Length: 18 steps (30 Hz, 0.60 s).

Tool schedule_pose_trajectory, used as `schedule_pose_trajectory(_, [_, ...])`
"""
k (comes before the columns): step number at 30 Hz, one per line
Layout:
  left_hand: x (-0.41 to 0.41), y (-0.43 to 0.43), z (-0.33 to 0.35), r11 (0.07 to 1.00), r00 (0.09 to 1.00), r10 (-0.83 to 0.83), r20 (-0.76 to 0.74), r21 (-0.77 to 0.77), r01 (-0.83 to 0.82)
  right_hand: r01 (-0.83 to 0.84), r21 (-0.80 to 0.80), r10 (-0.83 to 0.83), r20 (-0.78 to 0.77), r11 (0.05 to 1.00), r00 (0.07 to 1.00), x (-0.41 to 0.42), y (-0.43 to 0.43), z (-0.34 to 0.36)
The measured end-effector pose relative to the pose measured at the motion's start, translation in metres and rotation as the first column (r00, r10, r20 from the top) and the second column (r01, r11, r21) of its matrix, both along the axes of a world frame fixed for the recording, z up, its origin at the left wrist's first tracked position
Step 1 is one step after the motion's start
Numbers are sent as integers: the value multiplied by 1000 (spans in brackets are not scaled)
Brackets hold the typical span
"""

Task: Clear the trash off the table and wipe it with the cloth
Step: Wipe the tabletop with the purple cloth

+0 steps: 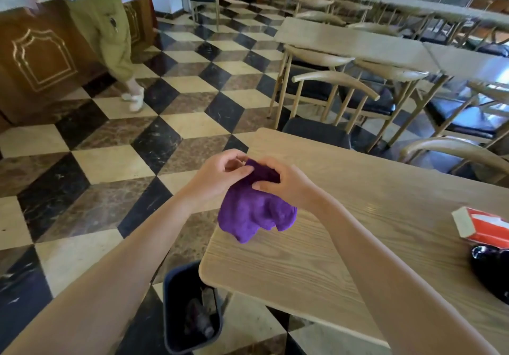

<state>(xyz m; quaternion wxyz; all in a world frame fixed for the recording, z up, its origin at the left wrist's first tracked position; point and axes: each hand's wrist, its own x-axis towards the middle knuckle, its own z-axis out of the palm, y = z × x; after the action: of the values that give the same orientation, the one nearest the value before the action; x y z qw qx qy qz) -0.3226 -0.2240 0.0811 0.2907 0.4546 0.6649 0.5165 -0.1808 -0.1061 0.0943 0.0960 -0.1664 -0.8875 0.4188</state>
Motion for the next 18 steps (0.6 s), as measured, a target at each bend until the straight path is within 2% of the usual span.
schedule_pose_trajectory(4, [8,15,8,998,981,53,-189,-8,-55,-2,-11,3,108,1000,994,15,10,-13])
schedule_pose_trajectory(7, [12,18,12,996,956,72,-286,-23,-82,128,41,-134,178,991,975,26,23,-28])
schedule_pose_trajectory(10, [10,18,17,995,936,79,-342,-32,-95,177,152,-212,259,973,942,35,35,-39])
schedule_pose_trajectory(13, [2,17,26,989,940,137,-312,-12,-148,323,120,-338,133,939,932,38,46,-35])
schedule_pose_trajectory(15, [-4,12,34,977,957,213,-197,21,-213,389,57,-388,-28,919,921,37,49,-21])
schedule_pose_trajectory(18, [-10,-1,46,974,966,227,-125,36,-224,328,46,-318,-156,943,935,36,41,3])
